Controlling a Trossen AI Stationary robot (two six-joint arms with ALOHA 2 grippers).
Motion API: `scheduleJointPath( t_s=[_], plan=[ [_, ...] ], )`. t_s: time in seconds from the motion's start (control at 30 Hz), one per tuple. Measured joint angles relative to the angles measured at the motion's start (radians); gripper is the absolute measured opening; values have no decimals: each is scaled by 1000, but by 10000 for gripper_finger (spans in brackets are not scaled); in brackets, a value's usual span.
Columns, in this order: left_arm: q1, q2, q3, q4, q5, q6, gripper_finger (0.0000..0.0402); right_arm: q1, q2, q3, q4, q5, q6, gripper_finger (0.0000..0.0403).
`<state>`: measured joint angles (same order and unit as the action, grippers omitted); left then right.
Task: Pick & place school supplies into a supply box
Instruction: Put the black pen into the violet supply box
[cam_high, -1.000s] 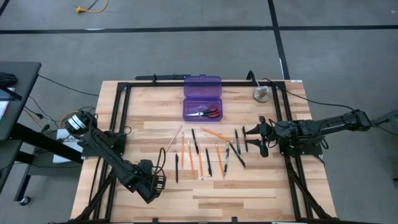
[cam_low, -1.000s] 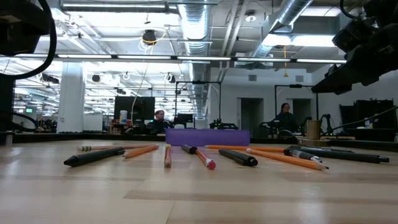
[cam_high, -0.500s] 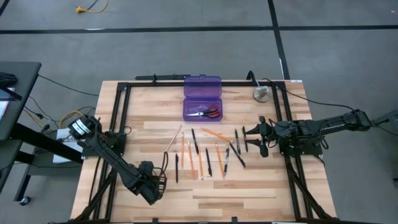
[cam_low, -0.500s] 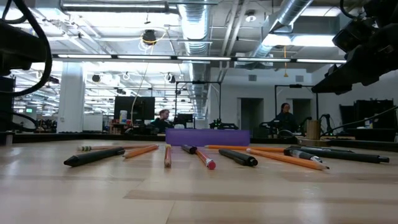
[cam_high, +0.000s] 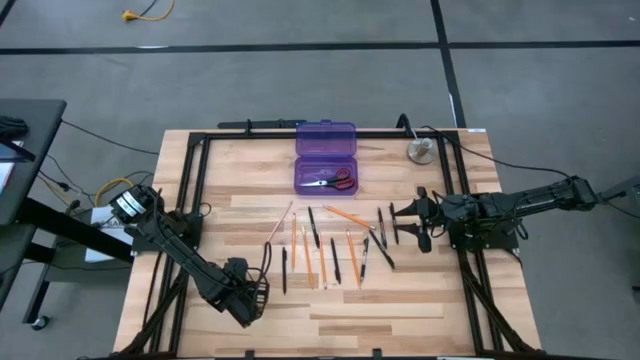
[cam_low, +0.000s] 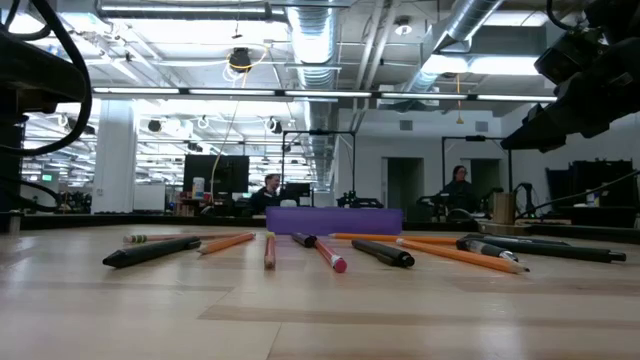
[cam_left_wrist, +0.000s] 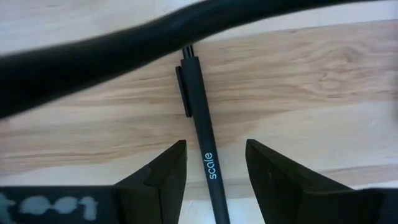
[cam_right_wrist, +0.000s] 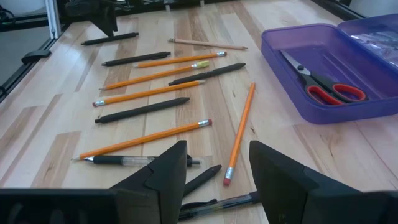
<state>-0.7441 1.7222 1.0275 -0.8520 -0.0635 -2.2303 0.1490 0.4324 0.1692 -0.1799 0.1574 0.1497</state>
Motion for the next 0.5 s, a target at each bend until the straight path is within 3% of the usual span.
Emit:
scheduleJointPath(
  t_s=[0.37,0.5],
  plan=[
    [6,10,1,2,8,0,153,0,0,0,0,0,0,169],
    [10,48,0,20,61,4,153,0,0,0,0,0,0,169]
  ],
)
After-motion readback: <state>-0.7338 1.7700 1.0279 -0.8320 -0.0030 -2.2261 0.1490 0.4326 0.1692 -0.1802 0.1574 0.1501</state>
